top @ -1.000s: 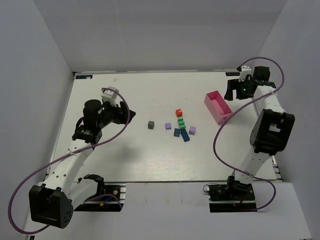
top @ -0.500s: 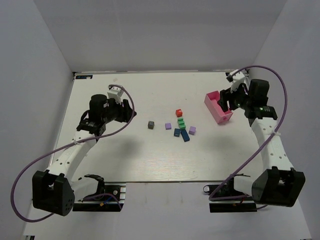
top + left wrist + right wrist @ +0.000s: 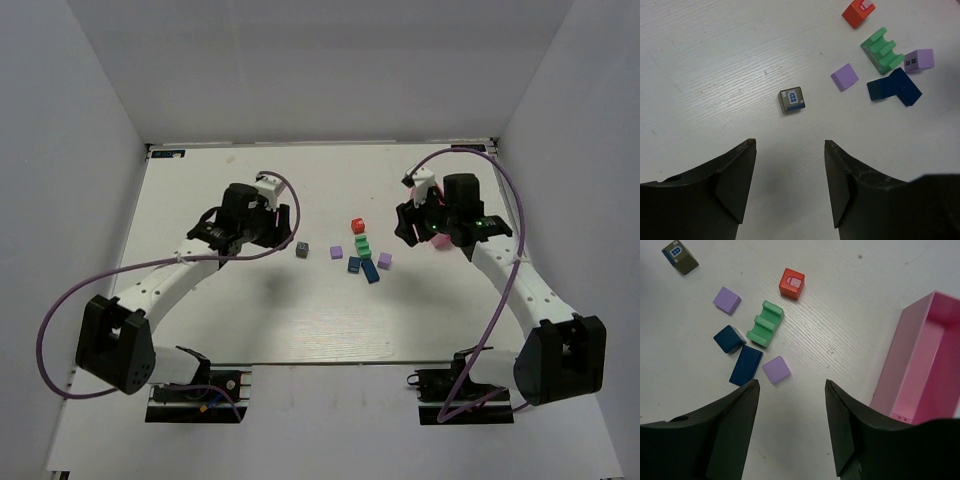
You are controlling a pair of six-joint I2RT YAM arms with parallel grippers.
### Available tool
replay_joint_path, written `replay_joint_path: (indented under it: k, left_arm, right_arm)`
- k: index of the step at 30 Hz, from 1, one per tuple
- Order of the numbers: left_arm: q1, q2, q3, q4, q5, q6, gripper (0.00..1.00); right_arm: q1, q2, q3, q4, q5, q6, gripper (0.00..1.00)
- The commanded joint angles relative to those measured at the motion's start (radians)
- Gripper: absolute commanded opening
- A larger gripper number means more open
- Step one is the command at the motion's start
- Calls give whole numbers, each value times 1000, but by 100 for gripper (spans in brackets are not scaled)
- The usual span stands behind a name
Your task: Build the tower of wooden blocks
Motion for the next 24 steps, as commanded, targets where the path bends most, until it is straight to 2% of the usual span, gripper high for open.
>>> replay_joint_path:
  k: [1,7,8,10,13,15,24]
  left_arm:
    - [-57,49,86,-48,-143,-12,67]
    - [-108,188,152,-61,-262,-45,60]
    - [-118,200,163,-61,-262,-45,59]
    - [-129,240,188,-61,-294,-56,59]
    - [-157,280,214,-70,-332,-70,59]
    - [-183,309,214,-70,-369,-93,59]
    - [-238,381,255,-61,-437,-154,61]
  right_arm:
    - [43,17,44,7,90,42,61]
    - [90,30,90,-16,123,109,55]
    - [94,27,86,-11,126,112,50]
    - [100,14,63,-1,126,117,50]
    - [110,16,43,25,136,115,42]
    - [111,22,44,21,146,114,31]
    - [122,-4,26,35,149,112,30]
